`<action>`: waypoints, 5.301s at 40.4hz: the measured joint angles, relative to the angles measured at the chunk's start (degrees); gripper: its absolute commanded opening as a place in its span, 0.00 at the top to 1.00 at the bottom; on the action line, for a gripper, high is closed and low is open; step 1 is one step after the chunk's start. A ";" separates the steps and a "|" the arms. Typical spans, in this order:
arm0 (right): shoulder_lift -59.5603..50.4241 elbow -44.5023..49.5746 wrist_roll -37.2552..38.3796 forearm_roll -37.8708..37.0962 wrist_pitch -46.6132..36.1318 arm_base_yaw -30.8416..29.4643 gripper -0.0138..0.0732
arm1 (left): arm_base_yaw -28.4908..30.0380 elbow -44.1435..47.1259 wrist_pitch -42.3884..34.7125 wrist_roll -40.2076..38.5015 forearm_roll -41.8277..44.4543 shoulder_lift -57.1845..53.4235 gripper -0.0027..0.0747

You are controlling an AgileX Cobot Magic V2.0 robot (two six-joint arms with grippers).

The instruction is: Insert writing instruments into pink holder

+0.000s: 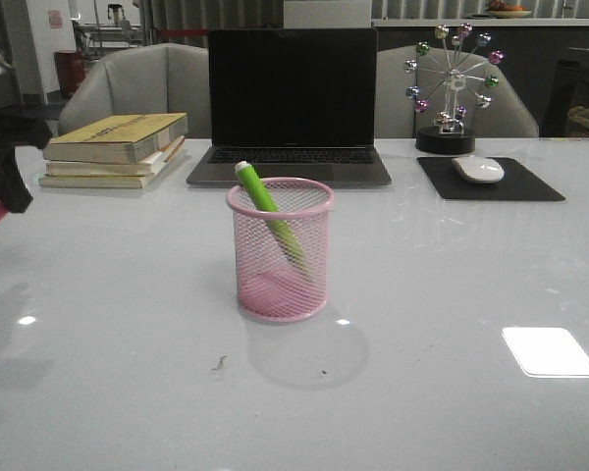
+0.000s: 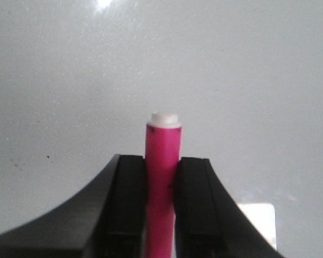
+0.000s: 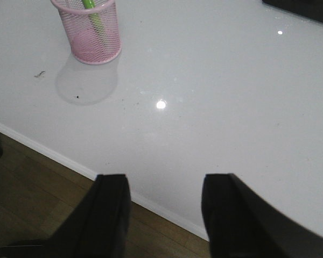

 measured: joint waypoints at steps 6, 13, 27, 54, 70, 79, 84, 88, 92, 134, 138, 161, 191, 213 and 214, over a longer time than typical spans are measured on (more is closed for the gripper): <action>0.00 0.00 0.00 0.00 0.00 0.00 0.34 | -2.95 9.27 -7.13 1.14 -1.14 -11.55 0.85; 0.00 0.00 0.00 0.00 0.00 0.00 0.34 | -11.55 17.05 -17.56 1.51 -1.50 -22.87 0.85; 0.00 0.00 0.00 0.00 0.00 0.00 0.34 | -35.19 22.46 -50.01 1.61 -2.30 -27.55 0.85; 0.00 0.00 0.00 0.00 0.00 0.00 0.34 | -43.72 22.46 -85.80 1.61 -2.77 2.39 0.85; 0.00 0.00 0.00 0.00 0.00 0.00 0.34 | -43.72 22.46 -86.70 1.61 -2.77 5.98 0.29; 0.00 0.00 0.00 0.00 0.00 0.00 0.34 | -43.72 22.46 -81.04 4.06 -0.76 3.63 0.26; 0.00 0.00 0.00 0.00 0.00 0.00 0.34 | -43.72 22.46 -71.27 5.03 1.03 -2.69 0.26; 0.00 0.00 0.00 0.00 0.00 0.00 0.34 | -43.72 22.46 -60.95 5.12 1.37 -10.01 0.26; 0.00 0.00 0.00 0.00 0.00 0.00 0.34 | -43.72 22.46 -48.99 5.12 1.37 -16.63 0.26; 0.00 0.00 0.00 0.00 0.00 0.00 0.34 | -31.18 33.07 8.37 -0.22 7.25 -57.03 0.26; 0.00 0.00 0.00 -0.40 0.00 0.00 0.34 | -29.65 33.35 8.48 -0.32 7.33 -57.03 0.28; 0.00 0.00 0.00 -0.91 0.63 0.00 0.78 | -28.89 33.40 8.60 -0.45 7.33 -57.03 0.85; 0.00 0.00 0.00 -0.95 0.86 0.00 0.78 | -20.24 34.35 7.23 -0.45 7.13 -66.55 0.85; 0.00 0.00 0.00 -0.95 0.86 0.00 0.78 | -0.33 59.14 -17.16 -0.45 7.52 -102.82 0.85; 0.00 0.00 0.00 -0.95 0.86 0.00 0.78 | -0.20 59.84 -17.33 -0.45 7.52 -103.22 0.85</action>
